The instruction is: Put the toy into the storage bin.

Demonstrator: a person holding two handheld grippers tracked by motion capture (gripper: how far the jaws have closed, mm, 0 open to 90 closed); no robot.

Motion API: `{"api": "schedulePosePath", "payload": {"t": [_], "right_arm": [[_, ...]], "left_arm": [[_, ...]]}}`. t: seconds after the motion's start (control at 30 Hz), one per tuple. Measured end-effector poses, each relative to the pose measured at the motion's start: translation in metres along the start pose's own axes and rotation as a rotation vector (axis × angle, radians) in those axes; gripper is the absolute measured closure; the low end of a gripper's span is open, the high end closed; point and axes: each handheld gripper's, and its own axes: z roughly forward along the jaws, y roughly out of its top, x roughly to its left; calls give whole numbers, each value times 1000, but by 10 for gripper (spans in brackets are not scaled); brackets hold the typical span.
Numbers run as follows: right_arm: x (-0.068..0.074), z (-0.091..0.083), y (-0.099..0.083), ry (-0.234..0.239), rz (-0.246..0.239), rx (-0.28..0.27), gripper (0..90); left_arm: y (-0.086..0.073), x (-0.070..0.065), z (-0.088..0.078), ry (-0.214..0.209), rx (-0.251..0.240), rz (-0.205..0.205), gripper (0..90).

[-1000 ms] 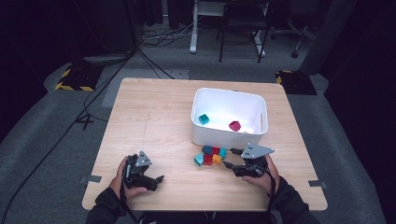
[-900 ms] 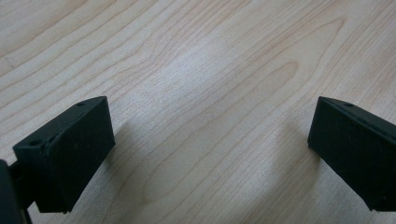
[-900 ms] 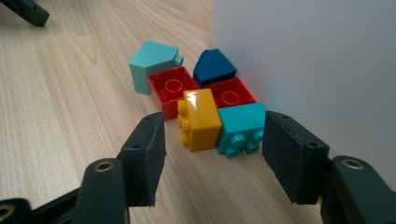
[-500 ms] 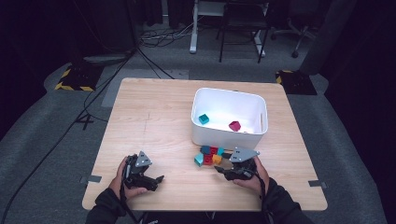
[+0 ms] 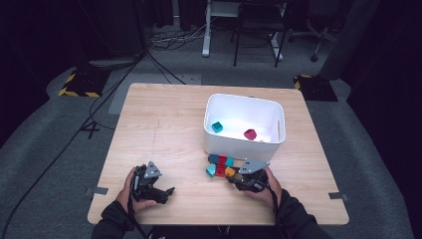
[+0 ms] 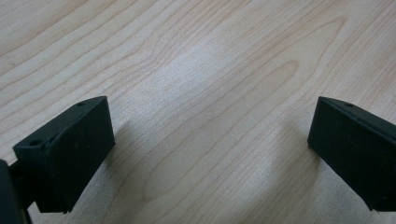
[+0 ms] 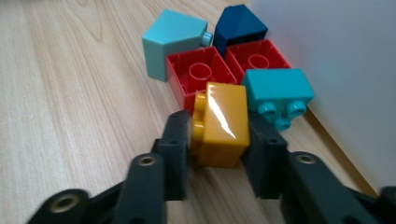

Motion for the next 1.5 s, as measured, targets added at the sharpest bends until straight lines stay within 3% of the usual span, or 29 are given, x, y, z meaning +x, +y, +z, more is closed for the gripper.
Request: {"api": "schedulePosePath", "payload": {"t": [0.13, 0.33, 0.53, 0.87, 1.5], "right_arm": [[1, -2, -2, 8, 22, 4, 679], [-1, -9, -6, 25, 17, 0, 680], [-4, -26, -9, 9, 0, 2, 680], [-20, -60, -7, -19, 52, -49, 680], [-40, -111, 3, -78, 69, -128, 681]], "left_arm": [[0, 0, 0, -1, 0, 0, 7], [0, 0, 0, 0, 0, 0, 7], [0, 0, 0, 0, 0, 0, 7], [0, 0, 0, 0, 0, 0, 7], [0, 0, 0, -7, 3, -1, 6]]}}
